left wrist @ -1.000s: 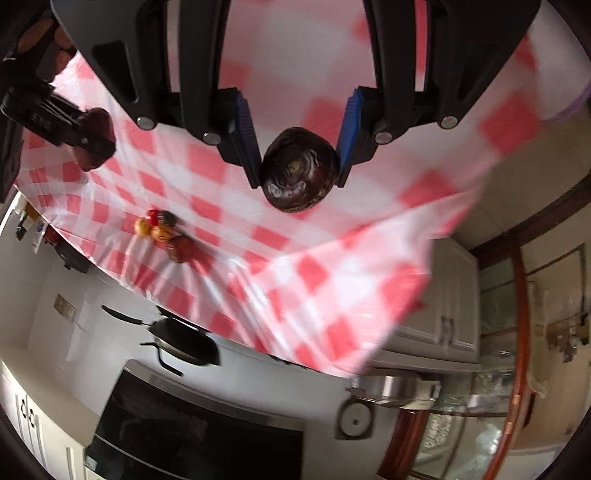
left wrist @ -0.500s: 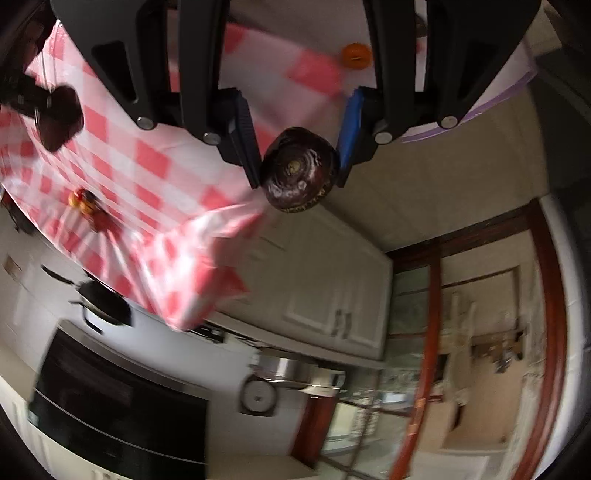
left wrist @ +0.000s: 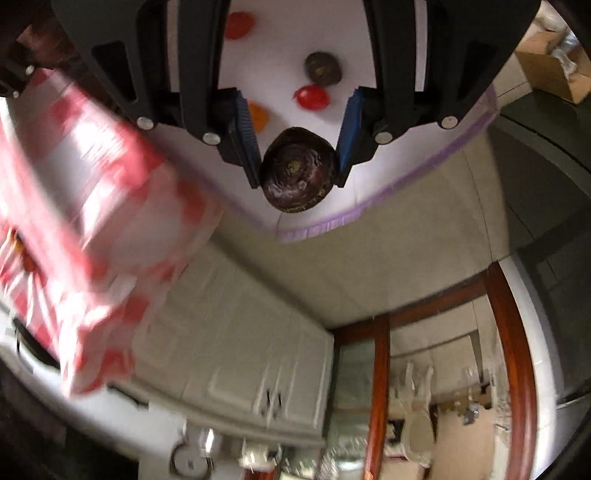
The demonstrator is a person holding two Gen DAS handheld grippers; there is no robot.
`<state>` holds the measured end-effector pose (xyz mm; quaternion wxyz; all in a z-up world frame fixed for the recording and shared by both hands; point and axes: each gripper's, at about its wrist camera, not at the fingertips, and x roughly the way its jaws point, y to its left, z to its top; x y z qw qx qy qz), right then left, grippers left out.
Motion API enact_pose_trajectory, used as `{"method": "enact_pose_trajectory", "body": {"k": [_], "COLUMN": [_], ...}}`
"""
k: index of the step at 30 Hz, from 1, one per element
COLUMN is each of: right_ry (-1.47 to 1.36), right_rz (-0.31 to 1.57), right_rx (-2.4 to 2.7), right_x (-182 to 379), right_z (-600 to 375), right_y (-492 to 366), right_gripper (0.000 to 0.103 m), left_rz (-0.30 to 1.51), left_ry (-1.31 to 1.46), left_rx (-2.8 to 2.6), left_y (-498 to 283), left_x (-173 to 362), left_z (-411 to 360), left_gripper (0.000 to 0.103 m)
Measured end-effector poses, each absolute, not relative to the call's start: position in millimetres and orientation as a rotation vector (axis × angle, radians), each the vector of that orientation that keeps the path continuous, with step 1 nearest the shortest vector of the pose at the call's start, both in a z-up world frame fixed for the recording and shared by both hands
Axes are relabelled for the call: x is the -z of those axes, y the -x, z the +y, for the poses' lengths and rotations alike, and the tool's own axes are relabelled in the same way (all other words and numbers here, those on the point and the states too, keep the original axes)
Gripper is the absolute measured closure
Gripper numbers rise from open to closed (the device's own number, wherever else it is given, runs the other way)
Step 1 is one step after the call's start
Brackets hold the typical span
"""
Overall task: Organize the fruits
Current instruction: 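Carry the red apple and passion fruit in both tools over the white box, then open both tools to drop the apple and passion fruit into the box, then move both open tools back to the remaining fruits on the table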
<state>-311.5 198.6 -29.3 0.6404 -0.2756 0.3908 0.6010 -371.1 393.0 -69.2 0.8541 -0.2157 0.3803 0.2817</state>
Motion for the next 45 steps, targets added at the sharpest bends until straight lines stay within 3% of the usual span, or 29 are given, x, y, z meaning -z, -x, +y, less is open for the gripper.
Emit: {"method": "enact_pose_trajectory", "body": {"k": [7,14,30,34,38,42,45], "right_ry": [0.912,1.182,1.253,1.249,1.144,0.989,0.781], "right_rz": [1.009,0.947,0.988,0.979,0.894,0.737,0.653], "right_rx": [-1.436,-1.535,-1.495,-1.479,-1.51,-1.532,-1.542], "right_x": [95.9,130.5,150.5,149.3,124.4,74.5,18.1], "right_z": [246.1,251.0,251.5,249.7,242.7,225.9,206.6], "right_y": [351.2,393.2,402.7,402.9,400.1,390.3,370.3], "right_gripper": [0.048,0.048,0.048,0.046,0.034,0.033,0.033], "left_rz": [1.006,1.055,1.127,1.142,1.081,0.963,0.844], "left_ry": [0.434,0.504,0.422,0.442,0.49,0.434,0.29], "left_rx": [-0.527,-0.526,-0.554,-0.576,-0.599,-0.644,-0.696], "left_y": [351.7,344.4,318.5,321.1,331.8,338.8,338.5], "left_x": [127.3,154.3,168.2,170.9,155.9,97.5,38.8], "left_z": [405.6,420.7,401.8,404.6,408.1,402.1,387.8], "left_gripper": [0.063,0.063,0.062,0.045,0.025,0.018,0.005]}}
